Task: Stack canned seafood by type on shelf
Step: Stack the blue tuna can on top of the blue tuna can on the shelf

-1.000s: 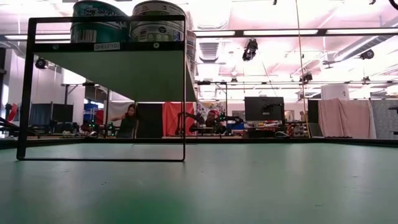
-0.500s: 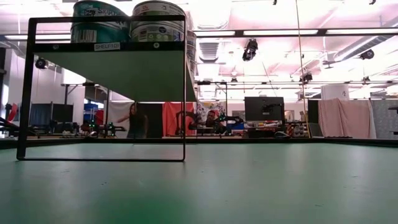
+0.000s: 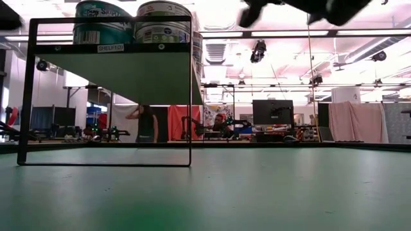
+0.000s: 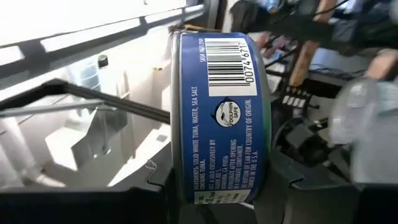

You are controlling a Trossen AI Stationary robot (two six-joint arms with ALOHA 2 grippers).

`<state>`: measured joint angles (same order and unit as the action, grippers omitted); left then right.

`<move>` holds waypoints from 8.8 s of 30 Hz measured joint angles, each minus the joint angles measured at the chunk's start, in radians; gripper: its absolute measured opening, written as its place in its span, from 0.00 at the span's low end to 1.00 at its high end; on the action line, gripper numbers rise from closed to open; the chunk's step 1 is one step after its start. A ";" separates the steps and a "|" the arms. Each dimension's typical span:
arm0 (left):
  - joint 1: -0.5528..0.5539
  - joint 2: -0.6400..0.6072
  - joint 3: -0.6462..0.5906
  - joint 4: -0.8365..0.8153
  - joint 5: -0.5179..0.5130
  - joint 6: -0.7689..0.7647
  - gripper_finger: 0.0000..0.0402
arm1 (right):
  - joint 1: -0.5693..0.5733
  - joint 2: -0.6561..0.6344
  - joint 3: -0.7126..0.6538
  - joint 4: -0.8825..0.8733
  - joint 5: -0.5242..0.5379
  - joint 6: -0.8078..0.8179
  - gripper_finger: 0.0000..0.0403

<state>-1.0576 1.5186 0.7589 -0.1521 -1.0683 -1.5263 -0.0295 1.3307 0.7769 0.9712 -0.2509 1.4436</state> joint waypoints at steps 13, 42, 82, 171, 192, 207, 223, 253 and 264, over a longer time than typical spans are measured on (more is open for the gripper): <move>0.143 -0.024 -0.001 -0.126 -0.011 -0.365 0.00 | -0.129 -0.278 -0.148 -0.486 0.095 0.011 0.32; 0.153 -0.304 -0.002 -0.132 0.823 -0.133 0.00 | -0.292 0.044 -0.129 -0.175 -0.297 0.211 0.32; 0.138 -0.301 -0.002 -0.283 0.839 0.026 0.00 | -0.171 0.210 0.402 -0.995 -0.217 -0.178 0.32; 0.138 -0.300 -0.002 -0.320 0.708 0.026 0.00 | -0.140 0.307 0.612 -1.127 -0.246 -0.256 0.58; 0.138 -0.300 -0.002 -0.322 0.709 0.026 0.00 | -0.140 0.307 0.611 -1.184 -0.190 -0.318 0.59; 0.138 -0.300 -0.002 -0.328 0.710 0.026 0.00 | -0.118 0.307 0.611 -1.242 -0.194 -0.335 0.61; 0.138 -0.300 -0.002 -0.337 0.711 0.056 0.00 | -0.114 0.308 0.611 -1.237 -0.106 -0.360 0.62; 0.138 -0.300 -0.002 -0.336 0.711 0.052 0.00 | -0.094 0.312 0.611 -1.238 -0.060 -0.521 0.61; 0.138 -0.300 -0.002 -0.335 0.712 0.041 0.00 | -0.108 0.256 0.611 -1.399 -0.055 -0.541 0.61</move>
<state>-0.9194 1.2182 0.7569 -0.4870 -0.3561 -1.4857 -0.1371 1.5870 1.3876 -0.4278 -0.3054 0.9025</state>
